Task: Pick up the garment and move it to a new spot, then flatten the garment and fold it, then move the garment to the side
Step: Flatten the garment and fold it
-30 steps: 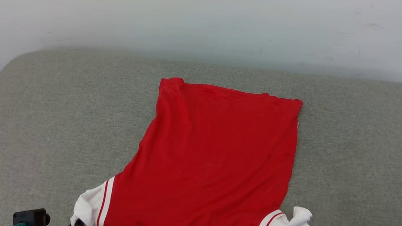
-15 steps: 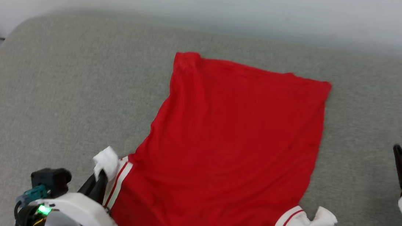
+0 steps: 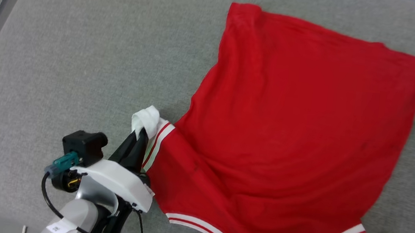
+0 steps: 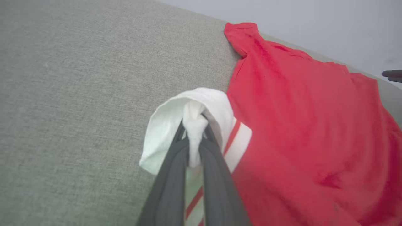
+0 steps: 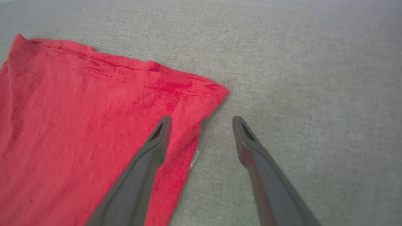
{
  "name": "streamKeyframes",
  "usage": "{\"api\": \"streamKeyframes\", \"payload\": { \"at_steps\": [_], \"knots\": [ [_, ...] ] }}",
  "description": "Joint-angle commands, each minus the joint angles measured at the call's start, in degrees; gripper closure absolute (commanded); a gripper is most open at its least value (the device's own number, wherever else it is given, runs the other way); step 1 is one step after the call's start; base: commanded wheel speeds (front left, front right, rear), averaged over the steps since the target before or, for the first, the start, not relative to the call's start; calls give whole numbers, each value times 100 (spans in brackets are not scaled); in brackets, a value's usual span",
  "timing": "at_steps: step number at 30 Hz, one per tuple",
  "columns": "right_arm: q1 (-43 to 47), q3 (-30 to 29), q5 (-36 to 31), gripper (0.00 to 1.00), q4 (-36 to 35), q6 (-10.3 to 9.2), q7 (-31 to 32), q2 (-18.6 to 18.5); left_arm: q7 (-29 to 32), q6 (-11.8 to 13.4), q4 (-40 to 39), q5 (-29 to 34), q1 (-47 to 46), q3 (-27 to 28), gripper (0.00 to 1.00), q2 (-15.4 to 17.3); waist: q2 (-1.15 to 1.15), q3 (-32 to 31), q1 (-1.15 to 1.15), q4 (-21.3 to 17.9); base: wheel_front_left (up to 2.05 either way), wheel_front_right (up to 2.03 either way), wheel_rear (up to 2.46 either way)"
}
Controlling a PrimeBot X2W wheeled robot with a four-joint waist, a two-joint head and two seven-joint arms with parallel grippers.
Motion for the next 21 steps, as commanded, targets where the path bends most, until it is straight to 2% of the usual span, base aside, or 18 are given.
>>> {"api": "streamKeyframes", "payload": {
  "at_steps": [1, 6, 11, 12, 13, 14, 15, 18, 21],
  "knots": [
    [-202, 97, -32, 0, 98, -4, 88, -75, -43, -53, 56, 27, -154, -40, 100, -55, 0, 369, -1, 281, 0, 0, 0],
    [-604, 348, -134, 0, 428, -4, 288, -142, -162, -162, 212, 16, -365, -85, 100, -145, 0, 628, -1, 368, 0, 0, 0],
    [-327, 574, -210, 0, 988, -5, 570, -65, -263, -219, 365, -20, -436, -136, 100, -246, 0, 727, -1, 391, 0, 0, 0],
    [-217, 620, -190, 8, 1098, -5, 666, -36, -286, -238, 406, -29, -436, -146, 100, -258, 0, 721, -1, 390, 0, 0, 0],
    [-120, 649, -157, 55, 1189, -5, 724, 9, -299, -242, 440, -31, -423, -150, 100, -256, 0, 707, -1, 385, 0, 0, 0],
    [-46, 678, -126, 82, 1252, -5, 742, 35, -299, -250, 474, -43, -413, -155, 100, -258, 0, 688, -1, 380, 0, 0, 0],
    [14, 699, -123, 100, 1300, -5, 705, 28, -302, -257, 510, -44, -401, -169, 100, -266, 0, 654, -1, 378, 0, 0, 0],
    [42, 700, -40, 100, 1388, -5, 566, 32, -283, -296, 619, -99, -322, -200, 100, -266, 0, 486, -1, 375, 0, 0, 0],
    [-45, 747, -93, 100, 1370, -4, 352, -125, -220, -362, 750, -178, -283, -195, 100, -212, 0, 242, -1, 354, 0, 0, 0]
  ]
}}
